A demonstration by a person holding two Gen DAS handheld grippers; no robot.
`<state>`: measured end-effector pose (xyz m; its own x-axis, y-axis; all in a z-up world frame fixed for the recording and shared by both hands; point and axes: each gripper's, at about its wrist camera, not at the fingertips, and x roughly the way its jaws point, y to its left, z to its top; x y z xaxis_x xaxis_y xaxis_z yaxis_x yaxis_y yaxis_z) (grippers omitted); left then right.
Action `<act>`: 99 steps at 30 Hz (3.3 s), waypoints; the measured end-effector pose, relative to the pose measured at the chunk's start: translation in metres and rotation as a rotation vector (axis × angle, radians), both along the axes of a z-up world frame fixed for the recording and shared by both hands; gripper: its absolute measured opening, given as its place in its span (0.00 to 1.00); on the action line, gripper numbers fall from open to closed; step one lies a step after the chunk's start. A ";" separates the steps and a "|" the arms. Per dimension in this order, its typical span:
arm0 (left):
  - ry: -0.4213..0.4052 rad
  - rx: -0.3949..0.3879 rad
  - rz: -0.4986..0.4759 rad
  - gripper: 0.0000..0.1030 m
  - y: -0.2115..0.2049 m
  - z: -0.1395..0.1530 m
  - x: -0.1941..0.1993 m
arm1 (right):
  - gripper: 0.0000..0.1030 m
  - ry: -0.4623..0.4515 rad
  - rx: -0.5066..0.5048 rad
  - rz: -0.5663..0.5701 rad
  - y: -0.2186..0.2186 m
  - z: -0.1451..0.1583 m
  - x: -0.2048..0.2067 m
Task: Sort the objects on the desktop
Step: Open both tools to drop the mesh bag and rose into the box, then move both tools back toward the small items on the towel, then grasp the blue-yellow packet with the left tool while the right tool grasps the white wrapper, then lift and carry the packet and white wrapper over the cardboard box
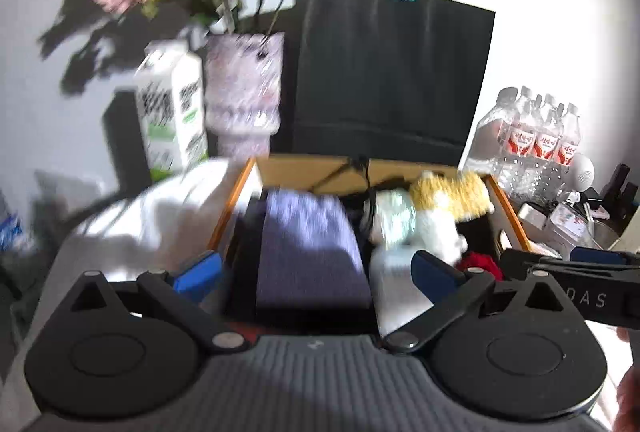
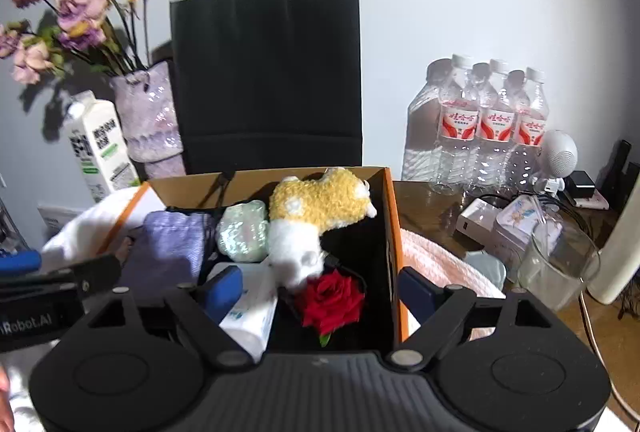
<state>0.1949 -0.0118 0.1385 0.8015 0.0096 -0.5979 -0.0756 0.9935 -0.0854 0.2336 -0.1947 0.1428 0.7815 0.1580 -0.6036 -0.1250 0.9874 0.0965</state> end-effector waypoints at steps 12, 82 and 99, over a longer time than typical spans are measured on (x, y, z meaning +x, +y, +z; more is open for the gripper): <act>-0.139 -0.026 -0.160 1.00 -0.005 -0.030 -0.196 | 0.86 -0.051 0.128 0.193 -0.041 -0.026 -0.181; -0.202 -0.097 -0.163 0.18 0.019 -0.092 -0.253 | 0.19 -0.215 0.087 0.146 -0.014 -0.079 -0.271; -0.236 -0.053 -0.164 0.19 0.014 -0.090 -0.319 | 0.19 -0.370 0.007 0.149 -0.017 -0.072 -0.361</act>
<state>-0.1241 0.0024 0.0482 0.9068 -0.1574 -0.3912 0.1133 0.9846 -0.1335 -0.1272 -0.2115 0.0704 0.9142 0.2890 -0.2841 -0.2944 0.9554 0.0246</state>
